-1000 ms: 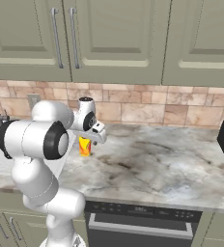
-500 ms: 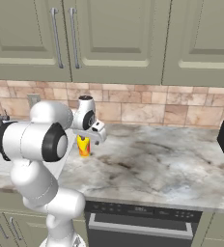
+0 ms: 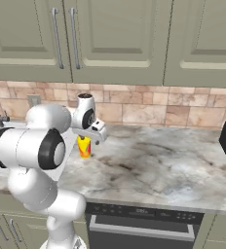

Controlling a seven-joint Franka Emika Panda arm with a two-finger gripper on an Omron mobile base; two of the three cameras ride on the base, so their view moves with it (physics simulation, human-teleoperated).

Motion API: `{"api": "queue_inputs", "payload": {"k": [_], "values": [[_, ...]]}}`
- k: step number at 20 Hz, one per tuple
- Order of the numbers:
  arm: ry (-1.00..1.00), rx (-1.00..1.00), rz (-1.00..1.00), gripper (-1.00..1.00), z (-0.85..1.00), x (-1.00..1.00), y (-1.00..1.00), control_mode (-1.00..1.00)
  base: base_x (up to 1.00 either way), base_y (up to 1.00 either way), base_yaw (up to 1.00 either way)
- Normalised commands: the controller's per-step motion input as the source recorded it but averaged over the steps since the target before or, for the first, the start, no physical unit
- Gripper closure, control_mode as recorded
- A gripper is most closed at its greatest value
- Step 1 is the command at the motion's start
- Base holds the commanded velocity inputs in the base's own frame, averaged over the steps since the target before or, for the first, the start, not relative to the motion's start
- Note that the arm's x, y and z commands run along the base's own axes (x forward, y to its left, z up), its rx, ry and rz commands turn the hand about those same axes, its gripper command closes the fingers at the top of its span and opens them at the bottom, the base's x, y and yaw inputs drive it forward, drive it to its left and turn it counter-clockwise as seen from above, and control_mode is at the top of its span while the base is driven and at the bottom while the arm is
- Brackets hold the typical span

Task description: Pick the cup and bowl from the counter and place them on the counter next to the sink.

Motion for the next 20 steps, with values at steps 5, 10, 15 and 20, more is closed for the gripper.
{"api": "queue_inputs", "payload": {"k": [5, 10, 15, 20], "values": [[-0.04, 0.05, 0.0, -1.0, 0.5, -0.41, -0.01, -1.0, 0.0, 0.0, 0.0], [-0.07, 0.05, 0.0, -1.0, 0.47, -0.4, -0.05, -1.0, 0.0, 0.0, 0.0], [-0.01, 0.03, 0.0, -1.0, 0.18, -0.47, -0.04, -1.0, 0.0, 0.0, 0.0], [0.0, 0.0, 0.0, -1.0, 0.02, -0.58, -0.06, -1.0, 0.0, 0.0, 0.0]]}}
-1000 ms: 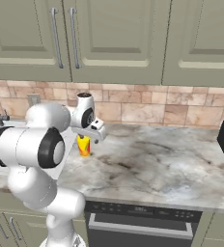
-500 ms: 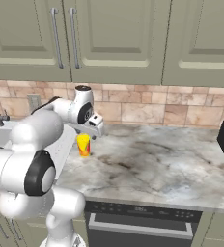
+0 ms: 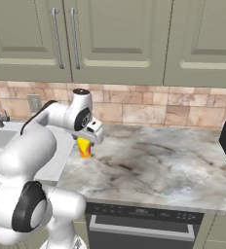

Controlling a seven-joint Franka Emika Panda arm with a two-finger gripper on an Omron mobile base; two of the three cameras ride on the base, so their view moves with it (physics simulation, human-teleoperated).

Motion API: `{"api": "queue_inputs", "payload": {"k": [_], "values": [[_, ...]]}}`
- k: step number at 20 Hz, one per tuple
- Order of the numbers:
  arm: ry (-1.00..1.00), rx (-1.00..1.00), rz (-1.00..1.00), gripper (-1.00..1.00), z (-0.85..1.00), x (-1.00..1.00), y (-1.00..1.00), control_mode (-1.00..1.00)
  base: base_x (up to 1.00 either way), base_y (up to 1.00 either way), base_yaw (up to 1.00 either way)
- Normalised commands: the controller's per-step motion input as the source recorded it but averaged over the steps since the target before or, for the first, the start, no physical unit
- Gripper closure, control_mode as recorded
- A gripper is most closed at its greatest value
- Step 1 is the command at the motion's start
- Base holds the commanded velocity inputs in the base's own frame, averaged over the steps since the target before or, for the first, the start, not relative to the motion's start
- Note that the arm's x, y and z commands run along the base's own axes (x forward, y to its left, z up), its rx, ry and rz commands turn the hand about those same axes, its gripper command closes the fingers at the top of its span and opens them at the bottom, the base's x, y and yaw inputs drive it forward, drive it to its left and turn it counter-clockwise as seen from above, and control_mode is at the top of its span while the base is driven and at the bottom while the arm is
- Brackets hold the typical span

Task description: Pick the cup and bowl from the counter and place them on the counter next to the sink.

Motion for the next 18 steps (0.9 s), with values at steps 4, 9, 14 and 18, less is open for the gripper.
{"api": "queue_inputs", "payload": {"k": [4, 9, 14, 18], "values": [[0.0, 0.0, 0.0, -1.0, 0.0, -0.58, -0.08, -1.0, 0.0, 0.0, 0.0], [0.0, 0.0, 0.0, -1.0, 0.15, -0.55, -0.01, -1.0, 0.0, 0.0, 0.0], [0.0, 0.0, 0.0, -1.0, 0.35, -0.51, 0.0, -1.0, 0.0, 0.0, 0.0], [0.0, 0.0, 0.01, -1.0, 0.36, -0.57, 0.0, -1.0, 0.0, 0.0, 0.0]]}}
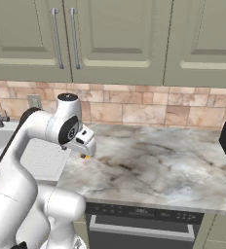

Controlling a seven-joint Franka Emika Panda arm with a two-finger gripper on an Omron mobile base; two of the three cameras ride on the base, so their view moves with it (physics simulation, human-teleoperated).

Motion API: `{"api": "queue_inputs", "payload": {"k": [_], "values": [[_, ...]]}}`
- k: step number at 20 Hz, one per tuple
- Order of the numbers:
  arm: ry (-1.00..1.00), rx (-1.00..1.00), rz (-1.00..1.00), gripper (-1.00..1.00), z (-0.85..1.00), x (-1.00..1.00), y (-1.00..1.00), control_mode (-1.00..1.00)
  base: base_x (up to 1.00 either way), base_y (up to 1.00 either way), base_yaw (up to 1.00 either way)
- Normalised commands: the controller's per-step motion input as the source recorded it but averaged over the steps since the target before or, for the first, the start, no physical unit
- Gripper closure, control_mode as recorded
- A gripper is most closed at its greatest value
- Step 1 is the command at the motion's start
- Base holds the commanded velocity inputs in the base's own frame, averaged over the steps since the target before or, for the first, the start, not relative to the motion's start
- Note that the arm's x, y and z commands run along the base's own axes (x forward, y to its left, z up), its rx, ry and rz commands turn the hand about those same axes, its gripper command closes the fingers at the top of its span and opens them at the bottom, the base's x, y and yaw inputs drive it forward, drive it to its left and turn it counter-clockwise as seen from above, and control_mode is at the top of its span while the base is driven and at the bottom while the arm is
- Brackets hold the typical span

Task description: Pick the cup and bowl from the counter and place them on the counter next to the sink.

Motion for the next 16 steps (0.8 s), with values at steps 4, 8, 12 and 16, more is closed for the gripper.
{"api": "queue_inputs", "payload": {"k": [4, 8, 12, 16], "values": [[0.0, 0.0, 0.03, -1.0, 0.35, -0.64, 0.0, -1.0, 0.0, 0.0, 0.0], [-0.01, 0.0, 0.07, -1.0, 0.3, -0.59, 0.01, -1.0, 0.0, 0.0, 0.0], [-0.02, 0.0, 0.17, -1.0, 0.2, -0.44, 0.01, -1.0, 0.0, 0.0, 0.0], [-0.01, 0.0, 0.25, -1.0, 0.05, -0.1, 0.0, -1.0, 0.0, 0.0, 0.0]]}}
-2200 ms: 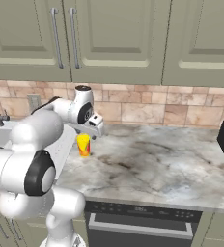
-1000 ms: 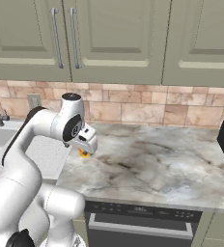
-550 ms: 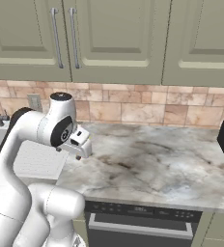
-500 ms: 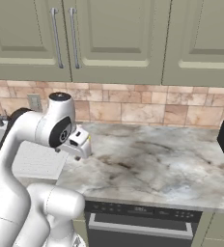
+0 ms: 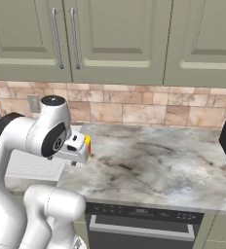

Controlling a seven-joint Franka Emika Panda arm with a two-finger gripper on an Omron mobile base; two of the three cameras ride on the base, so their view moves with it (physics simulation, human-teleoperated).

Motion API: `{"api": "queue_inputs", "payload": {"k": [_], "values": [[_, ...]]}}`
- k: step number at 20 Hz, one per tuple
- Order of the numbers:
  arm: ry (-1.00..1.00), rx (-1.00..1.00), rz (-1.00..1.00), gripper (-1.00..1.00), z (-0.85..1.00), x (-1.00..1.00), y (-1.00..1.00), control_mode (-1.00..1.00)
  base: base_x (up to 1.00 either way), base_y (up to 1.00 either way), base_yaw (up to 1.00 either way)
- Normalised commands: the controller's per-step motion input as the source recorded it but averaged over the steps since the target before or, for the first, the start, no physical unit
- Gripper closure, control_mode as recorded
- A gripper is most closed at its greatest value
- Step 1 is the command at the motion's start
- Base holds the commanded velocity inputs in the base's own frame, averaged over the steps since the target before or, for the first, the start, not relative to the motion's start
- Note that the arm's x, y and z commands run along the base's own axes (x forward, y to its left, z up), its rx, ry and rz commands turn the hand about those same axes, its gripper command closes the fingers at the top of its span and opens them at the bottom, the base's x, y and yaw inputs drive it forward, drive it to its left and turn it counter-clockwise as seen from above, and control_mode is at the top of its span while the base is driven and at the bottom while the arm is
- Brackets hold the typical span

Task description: Pick the cup and bowl from the counter and place them on the counter next to the sink.

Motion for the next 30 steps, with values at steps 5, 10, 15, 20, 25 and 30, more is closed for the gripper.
{"api": "queue_inputs", "payload": {"k": [5, 10, 15, 20, 25, 30], "values": [[0.0, 0.0, 0.03, -1.0, 0.0, 0.0, 0.0, -1.0, 0.0, 0.0, 0.0], [0.0, 0.0, 0.0, -1.0, 0.0, 0.0, 0.0, -1.0, 0.0, 0.0, 0.0], [0.0, 0.0, 0.0, -1.0, 0.0, 0.0, 0.0, -1.0, 0.0, 0.0, 0.0], [0.0, 0.0, 0.0, -1.0, 0.0, 0.0, 0.0, 1.0, -0.05, 0.0, 0.0], [0.0, 0.0, 0.0, -1.0, 0.0, 0.0, 0.0, 1.0, -0.84, 0.0, 0.0], [0.0, 0.0, 0.0, -1.0, 0.0, 0.0, 0.0, 1.0, -0.89, 0.0, 0.03]]}}
